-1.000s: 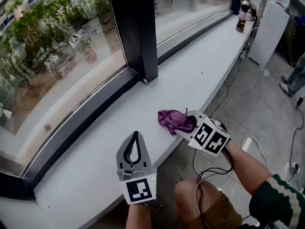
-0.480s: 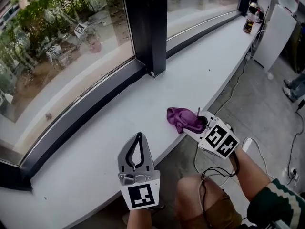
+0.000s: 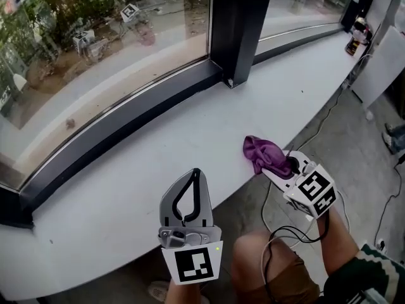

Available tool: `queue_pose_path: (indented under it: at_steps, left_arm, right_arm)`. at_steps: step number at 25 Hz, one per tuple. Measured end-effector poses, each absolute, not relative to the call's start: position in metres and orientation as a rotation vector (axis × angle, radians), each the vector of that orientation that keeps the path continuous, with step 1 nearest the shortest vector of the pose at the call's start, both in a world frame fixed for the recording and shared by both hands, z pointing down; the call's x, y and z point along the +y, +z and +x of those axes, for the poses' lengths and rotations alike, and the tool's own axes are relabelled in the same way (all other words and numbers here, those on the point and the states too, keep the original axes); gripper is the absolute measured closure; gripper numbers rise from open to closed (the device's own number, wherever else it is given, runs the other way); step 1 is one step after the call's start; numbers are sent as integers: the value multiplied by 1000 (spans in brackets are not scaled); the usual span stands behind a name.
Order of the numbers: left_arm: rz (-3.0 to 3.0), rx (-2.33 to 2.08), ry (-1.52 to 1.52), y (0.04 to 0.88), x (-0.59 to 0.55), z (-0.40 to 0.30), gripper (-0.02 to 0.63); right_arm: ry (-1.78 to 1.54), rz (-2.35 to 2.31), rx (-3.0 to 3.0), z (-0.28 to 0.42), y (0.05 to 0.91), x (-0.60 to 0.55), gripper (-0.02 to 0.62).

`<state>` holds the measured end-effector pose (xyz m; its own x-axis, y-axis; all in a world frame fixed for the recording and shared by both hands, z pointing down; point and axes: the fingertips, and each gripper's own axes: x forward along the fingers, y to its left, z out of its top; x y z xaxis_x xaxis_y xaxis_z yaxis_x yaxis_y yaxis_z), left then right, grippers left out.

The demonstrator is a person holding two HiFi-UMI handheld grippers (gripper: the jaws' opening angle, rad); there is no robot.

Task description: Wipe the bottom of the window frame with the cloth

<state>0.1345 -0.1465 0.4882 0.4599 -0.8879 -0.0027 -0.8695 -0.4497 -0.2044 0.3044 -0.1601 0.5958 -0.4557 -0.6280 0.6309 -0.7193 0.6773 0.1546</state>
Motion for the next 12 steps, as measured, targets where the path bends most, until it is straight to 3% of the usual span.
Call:
queue_pose_path:
  at_steps: [12]
  left_arm:
    - [-2573, 1606, -166, 507, -135, 130, 603]
  right_arm:
    - [150, 921, -2325, 246, 595, -131, 451]
